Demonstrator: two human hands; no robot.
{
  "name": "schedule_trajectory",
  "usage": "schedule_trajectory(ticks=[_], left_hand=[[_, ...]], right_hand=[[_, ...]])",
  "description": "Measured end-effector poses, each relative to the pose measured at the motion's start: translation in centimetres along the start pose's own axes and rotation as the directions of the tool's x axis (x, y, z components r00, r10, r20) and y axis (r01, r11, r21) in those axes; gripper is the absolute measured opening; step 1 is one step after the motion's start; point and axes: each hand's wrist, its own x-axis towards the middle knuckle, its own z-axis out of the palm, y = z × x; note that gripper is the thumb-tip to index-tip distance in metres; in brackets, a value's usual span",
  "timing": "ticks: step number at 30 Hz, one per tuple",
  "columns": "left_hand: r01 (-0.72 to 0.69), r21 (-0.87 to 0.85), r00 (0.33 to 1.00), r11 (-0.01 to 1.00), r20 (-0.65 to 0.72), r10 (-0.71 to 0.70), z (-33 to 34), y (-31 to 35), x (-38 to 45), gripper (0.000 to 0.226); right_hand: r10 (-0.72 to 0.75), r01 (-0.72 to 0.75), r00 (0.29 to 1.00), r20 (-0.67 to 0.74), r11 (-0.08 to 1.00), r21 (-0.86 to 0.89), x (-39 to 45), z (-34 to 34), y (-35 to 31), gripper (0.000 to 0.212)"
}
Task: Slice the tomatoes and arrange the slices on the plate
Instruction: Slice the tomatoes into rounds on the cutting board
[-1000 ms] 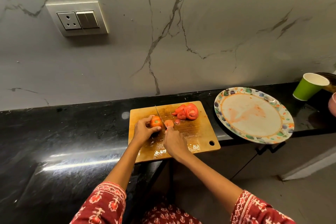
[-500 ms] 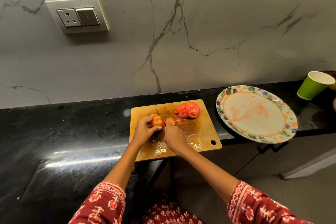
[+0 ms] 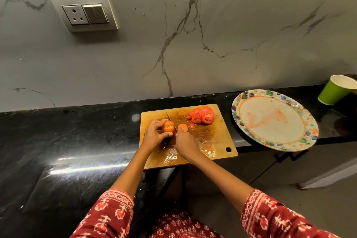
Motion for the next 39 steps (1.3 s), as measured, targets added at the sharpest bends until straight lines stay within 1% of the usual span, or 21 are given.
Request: schedule_trajectory(ticks=[3, 7, 11, 16, 19, 24, 31, 35, 39], left_hand=[[-0.008, -0.005, 1.0, 1.0, -0.003, 0.008, 0.0, 0.0, 0.1, 0.06], [-0.021, 0.004, 1.0, 1.0, -0.017, 0.021, 0.2, 0.1, 0.0, 0.06], [-0.027, -0.006, 0.999, 1.0, -0.032, 0.027, 0.3, 0.2, -0.1, 0.06], [0.007, -0.027, 0.999, 1.0, -0.036, -0.008, 0.1, -0.1, -0.1, 0.062], [0.005, -0.036, 0.999, 0.999, -0.039, -0.006, 0.0, -0.2, -0.3, 0.062], [0.007, -0.029, 1.0, 1.0, -0.027, -0.008, 0.3, 0.2, -0.4, 0.061], [0.022, -0.027, 0.999, 0.999, -0.024, -0.023, -0.1, 0.4, -0.1, 0.063], [-0.002, -0.012, 1.0, 1.0, -0.019, 0.002, 0.2, 0.2, -0.2, 0.064], [-0.003, -0.001, 0.999, 1.0, -0.037, 0.003, 0.1, 0.5, -0.3, 0.063]], right_hand=[[0.009, -0.009, 1.0, -0.001, 1.0, -0.024, -0.6, 0.6, 0.7, 0.028], [0.064, -0.064, 0.998, 0.02, 0.998, 0.021, 0.0, 0.4, 0.1, 0.028], [0.06, -0.062, 0.997, 0.044, 0.996, 0.058, 0.9, 0.3, -0.6, 0.024], [0.036, -0.035, 0.999, 0.019, 0.998, -0.05, -0.5, 1.2, 0.3, 0.025], [0.032, -0.033, 0.999, -0.002, 0.997, -0.066, -1.2, 1.8, 0.6, 0.024], [0.055, -0.053, 0.998, 0.036, 0.997, -0.049, 0.4, 1.2, -0.4, 0.025], [0.0, 0.002, 1.0, 0.013, 0.987, -0.16, -0.5, 1.8, 0.9, 0.026], [0.043, -0.036, 0.998, 0.052, 0.992, -0.123, 0.2, 1.3, 0.4, 0.028], [0.052, -0.042, 0.995, 0.088, 0.993, -0.11, 0.4, 1.0, 0.4, 0.028]])
